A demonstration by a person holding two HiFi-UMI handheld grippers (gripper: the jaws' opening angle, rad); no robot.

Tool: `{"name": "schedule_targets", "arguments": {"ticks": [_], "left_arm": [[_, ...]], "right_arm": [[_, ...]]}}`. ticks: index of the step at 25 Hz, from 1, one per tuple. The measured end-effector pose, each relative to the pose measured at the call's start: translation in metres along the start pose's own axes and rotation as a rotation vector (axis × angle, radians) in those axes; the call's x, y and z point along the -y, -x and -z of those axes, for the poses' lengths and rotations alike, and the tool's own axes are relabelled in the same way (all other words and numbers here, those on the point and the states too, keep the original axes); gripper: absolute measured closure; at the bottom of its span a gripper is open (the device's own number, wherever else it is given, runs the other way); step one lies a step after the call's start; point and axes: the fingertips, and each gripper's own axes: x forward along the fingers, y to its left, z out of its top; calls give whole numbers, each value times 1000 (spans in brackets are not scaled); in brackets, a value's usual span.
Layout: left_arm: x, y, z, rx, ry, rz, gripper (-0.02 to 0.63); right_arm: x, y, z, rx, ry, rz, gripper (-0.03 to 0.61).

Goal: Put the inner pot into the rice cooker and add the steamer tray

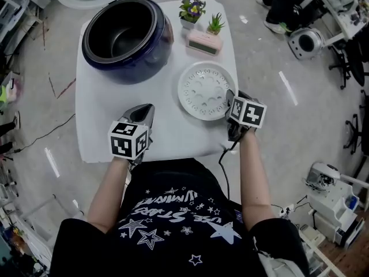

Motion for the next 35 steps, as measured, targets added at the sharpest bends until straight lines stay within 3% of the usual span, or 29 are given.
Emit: {"name": "schedule_targets", "arguments": {"ticks": [3,11,22,35], "left_arm": [[-4,2,2,0,10,-9,601],[-8,5,2,20,35,-32,601],[-27,23,-10,66,61,-36,601],[-76,73,-41,178,57,-44,601]], "right_arm": [[5,-3,1,-11,-8,16,466],[4,-9,0,-6,-110,-40,511],[-9,9,-15,13,-85,-46,511],[-53,73,-67,145,-104,-101,511]]}}
